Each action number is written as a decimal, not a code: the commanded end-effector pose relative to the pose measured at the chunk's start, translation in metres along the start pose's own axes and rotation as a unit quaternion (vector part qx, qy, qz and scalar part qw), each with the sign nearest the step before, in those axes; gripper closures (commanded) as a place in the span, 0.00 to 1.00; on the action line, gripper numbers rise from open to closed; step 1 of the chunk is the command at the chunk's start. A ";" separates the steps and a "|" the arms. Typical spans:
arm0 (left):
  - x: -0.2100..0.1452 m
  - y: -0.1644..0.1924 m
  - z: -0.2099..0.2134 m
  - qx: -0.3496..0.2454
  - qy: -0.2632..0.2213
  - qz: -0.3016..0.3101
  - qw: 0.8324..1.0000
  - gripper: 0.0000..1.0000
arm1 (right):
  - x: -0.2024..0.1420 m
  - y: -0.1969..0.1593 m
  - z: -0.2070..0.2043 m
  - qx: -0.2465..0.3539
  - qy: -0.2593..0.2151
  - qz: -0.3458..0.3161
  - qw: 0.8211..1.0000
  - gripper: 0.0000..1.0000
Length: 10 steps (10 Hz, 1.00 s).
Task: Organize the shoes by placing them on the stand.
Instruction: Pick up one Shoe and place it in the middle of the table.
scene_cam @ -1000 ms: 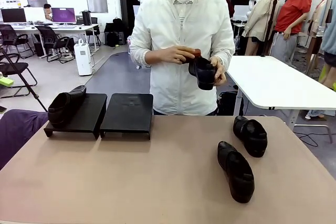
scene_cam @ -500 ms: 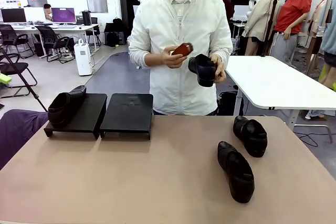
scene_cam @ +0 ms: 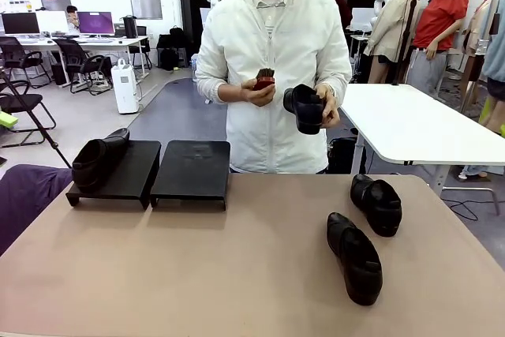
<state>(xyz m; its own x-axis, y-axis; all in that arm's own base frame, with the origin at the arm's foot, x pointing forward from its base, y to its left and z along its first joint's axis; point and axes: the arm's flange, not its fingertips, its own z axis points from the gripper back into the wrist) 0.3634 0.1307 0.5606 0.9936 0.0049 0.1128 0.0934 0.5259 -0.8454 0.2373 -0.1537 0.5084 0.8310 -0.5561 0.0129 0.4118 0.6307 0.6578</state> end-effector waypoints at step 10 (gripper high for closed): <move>-0.004 0.002 0.000 0.003 0.006 -0.008 1.000 0.00 | 0.010 0.013 0.120 -0.096 -0.082 0.057 0.990 0.00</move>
<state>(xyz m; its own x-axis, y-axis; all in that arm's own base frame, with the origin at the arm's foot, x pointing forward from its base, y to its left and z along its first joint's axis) 0.3637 0.1307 0.5596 0.9939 0.0036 0.1104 0.0919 0.5265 -0.8452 0.2228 -0.1668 0.5801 0.8254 -0.5149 0.2314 0.3629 0.7980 0.4812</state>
